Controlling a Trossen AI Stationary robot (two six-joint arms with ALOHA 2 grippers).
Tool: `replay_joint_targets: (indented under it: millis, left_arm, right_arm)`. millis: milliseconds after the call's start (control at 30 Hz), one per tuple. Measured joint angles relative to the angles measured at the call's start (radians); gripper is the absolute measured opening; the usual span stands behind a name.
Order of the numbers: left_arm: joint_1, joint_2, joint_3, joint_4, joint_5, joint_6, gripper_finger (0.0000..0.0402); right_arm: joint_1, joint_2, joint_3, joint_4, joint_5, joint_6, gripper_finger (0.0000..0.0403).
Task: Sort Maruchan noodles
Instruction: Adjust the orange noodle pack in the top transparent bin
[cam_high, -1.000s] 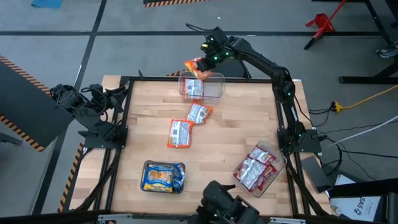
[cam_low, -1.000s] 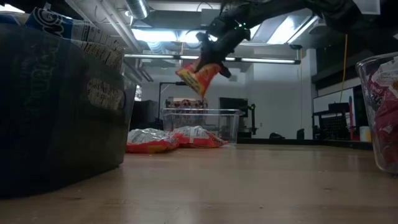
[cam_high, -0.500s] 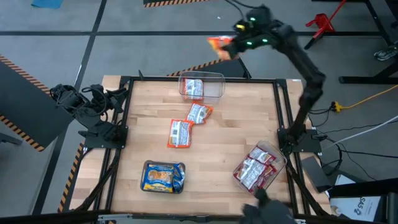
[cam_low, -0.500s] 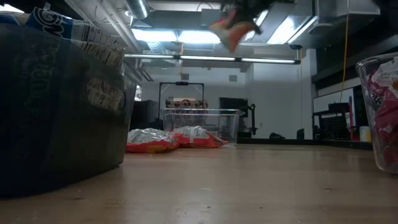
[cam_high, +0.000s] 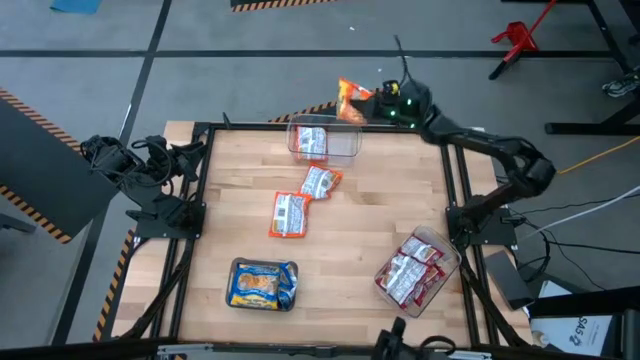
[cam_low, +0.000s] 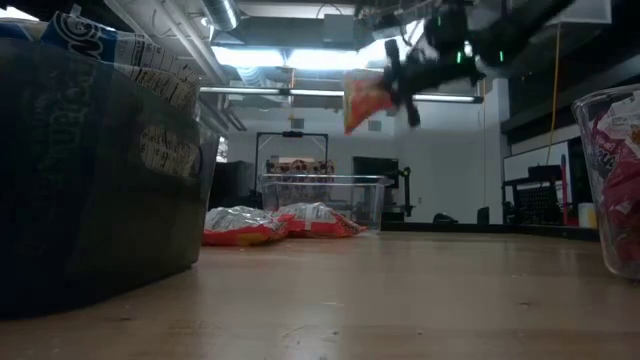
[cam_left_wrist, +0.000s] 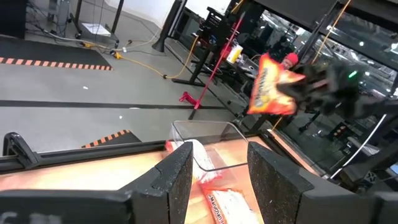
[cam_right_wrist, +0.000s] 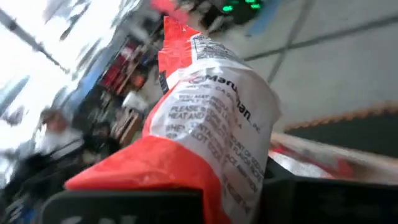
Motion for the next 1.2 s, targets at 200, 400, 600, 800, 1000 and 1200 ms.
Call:
replay_joint_targets:
  millis: [200, 400, 600, 800, 1000, 1200]
  left_arm:
    - [0.0, 0.0, 0.0, 0.0, 0.0, 0.0, 0.0147]
    - [0.0, 0.0, 0.0, 0.0, 0.007, -0.021, 0.0147]
    - [0.0, 0.0, 0.0, 0.0, 0.036, -0.026, 0.0147]
    - [0.0, 0.0, 0.0, 0.0, 0.037, -0.026, 0.0147]
    - [0.0, 0.0, 0.0, 0.0, 0.037, -0.026, 0.0147]
    - [0.0, 0.0, 0.0, 0.0, 0.037, -0.028, 0.0147]
  right_arm:
    - [0.024, 0.143, -0.086, 0.193, 0.03, 0.162, 0.002]
    - [0.054, 0.237, -0.051, 0.168, 0.077, 0.164, 0.002]
    - [0.053, 0.243, -0.05, 0.065, 0.105, 0.164, 0.0021]
    - [0.055, 0.24, -0.048, -0.011, 0.103, 0.161, 0.0022]
    - [0.062, 0.24, -0.048, -0.06, 0.124, 0.16, 0.0062]
    - [0.06, 0.24, -0.048, -0.066, 0.133, 0.156, 0.0131]
